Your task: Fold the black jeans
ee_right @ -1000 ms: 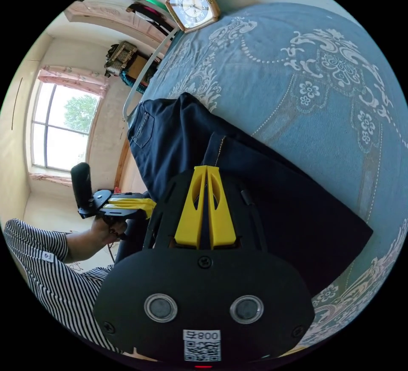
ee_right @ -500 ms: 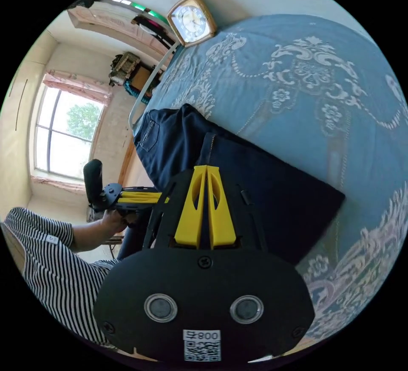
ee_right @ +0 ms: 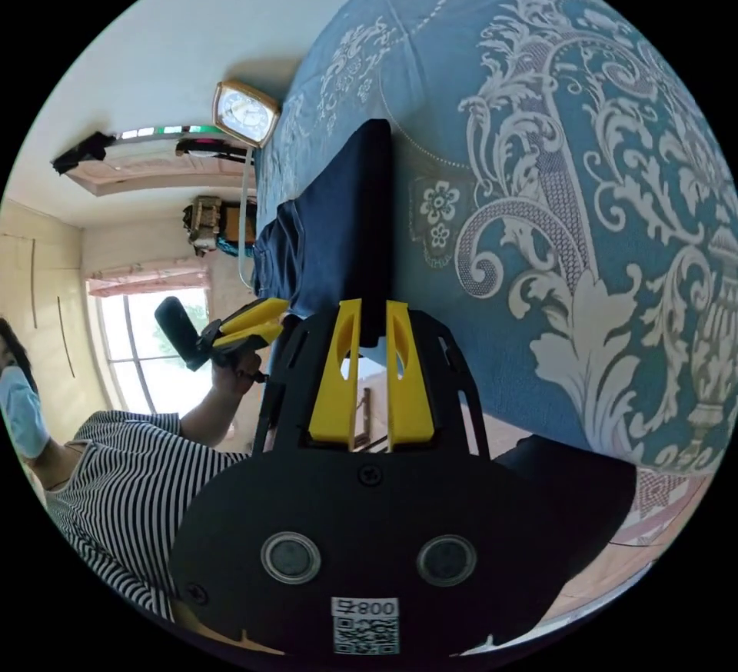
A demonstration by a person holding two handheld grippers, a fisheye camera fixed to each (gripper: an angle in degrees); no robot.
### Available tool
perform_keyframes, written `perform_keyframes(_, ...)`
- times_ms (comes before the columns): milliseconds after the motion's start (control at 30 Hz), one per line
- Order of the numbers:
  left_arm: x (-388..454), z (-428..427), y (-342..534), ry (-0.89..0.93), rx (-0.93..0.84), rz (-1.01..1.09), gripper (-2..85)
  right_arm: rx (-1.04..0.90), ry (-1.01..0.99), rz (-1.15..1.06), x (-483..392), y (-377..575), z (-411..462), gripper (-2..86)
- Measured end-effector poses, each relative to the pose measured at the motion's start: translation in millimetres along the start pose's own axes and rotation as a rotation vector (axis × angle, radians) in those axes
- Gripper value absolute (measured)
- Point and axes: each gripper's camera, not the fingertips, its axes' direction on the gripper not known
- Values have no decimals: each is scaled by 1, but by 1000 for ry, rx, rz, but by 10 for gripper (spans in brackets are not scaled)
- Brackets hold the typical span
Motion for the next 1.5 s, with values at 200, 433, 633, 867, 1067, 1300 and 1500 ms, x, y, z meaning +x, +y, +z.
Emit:
perform_keyframes(200,58,-15,-20,-25,-39,80,123,15,-104,42,44,17,-21,66)
perform_keyframes(433,114,-46,-28,-35,-27,84,126,8,-146,53,77,30,-39,83)
perform_keyframes(633,151,-71,-22,-51,-43,59,126,-17,-106,59,97,35,-47,55)
perform_keyframes(867,216,-96,-22,-172,-52,167,138,27,-169,33,94,43,-77,36)
perform_keyframes(1067,279,-104,-19,-415,-71,260,123,33,-208,-24,74,45,-96,32)
perform_keyframes(1300,315,-127,-6,-590,-22,248,46,13,-183,-100,55,41,-104,35)
perform_keyframes(1500,314,-164,8,-500,42,169,34,109,-310,-49,92,26,-137,59)
